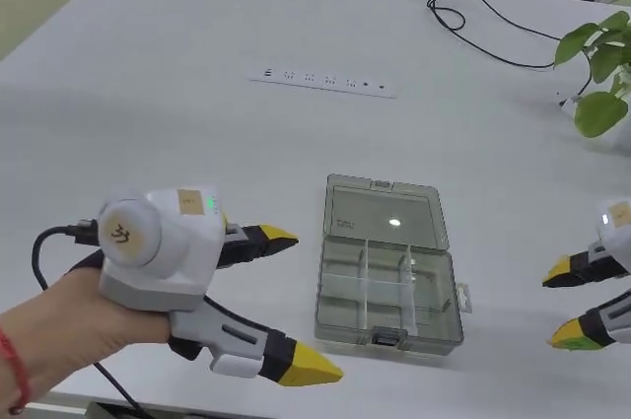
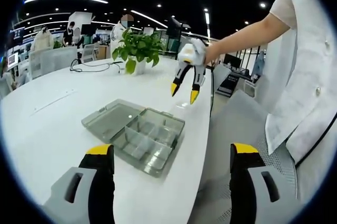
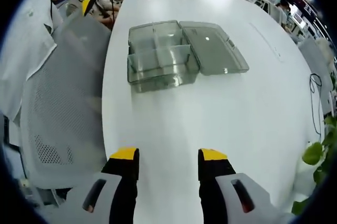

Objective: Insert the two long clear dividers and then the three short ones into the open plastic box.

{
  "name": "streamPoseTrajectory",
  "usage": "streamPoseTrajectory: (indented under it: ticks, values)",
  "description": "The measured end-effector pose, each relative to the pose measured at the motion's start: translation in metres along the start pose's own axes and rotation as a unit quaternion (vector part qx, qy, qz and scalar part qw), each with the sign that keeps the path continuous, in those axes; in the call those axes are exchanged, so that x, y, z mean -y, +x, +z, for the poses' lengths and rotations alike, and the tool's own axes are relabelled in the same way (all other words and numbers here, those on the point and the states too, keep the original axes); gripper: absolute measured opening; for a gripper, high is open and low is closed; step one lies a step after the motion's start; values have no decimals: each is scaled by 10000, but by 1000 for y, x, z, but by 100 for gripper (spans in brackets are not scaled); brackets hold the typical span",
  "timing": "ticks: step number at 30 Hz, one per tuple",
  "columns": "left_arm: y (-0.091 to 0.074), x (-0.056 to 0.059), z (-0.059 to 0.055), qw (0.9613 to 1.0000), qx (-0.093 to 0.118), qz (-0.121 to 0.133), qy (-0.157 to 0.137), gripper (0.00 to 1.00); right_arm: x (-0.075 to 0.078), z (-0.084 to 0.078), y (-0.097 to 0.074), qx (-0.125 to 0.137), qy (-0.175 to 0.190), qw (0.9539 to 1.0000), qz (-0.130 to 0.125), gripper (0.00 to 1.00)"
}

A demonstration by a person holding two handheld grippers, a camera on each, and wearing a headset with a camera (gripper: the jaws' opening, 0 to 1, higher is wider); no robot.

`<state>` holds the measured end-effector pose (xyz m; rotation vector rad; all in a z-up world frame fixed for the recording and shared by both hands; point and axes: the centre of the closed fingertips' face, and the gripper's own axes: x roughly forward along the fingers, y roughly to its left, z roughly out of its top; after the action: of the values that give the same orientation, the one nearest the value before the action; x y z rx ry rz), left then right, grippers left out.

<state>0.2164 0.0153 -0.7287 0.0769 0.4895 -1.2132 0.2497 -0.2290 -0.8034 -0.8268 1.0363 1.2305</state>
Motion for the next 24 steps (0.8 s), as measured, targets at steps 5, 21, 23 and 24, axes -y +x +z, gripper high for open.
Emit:
streamPoseTrajectory:
  ticks: [5,21,23,24]
  values:
    - [-1,0,0,10000,5,12,-6,93,-2,-26,4,-446,-192,9988,88,49]
    - [-4,0,-1,10000,-30,38,-43,92,5,-56,15,-977,-546,9937,93,48]
    - [-4,0,-1,10000,-31,38,-48,92,6,-57,17,-987,-545,9936,74,48]
    - [-4,0,-1,10000,-34,37,-45,92,6,-58,18,-1000,-544,9935,79,48]
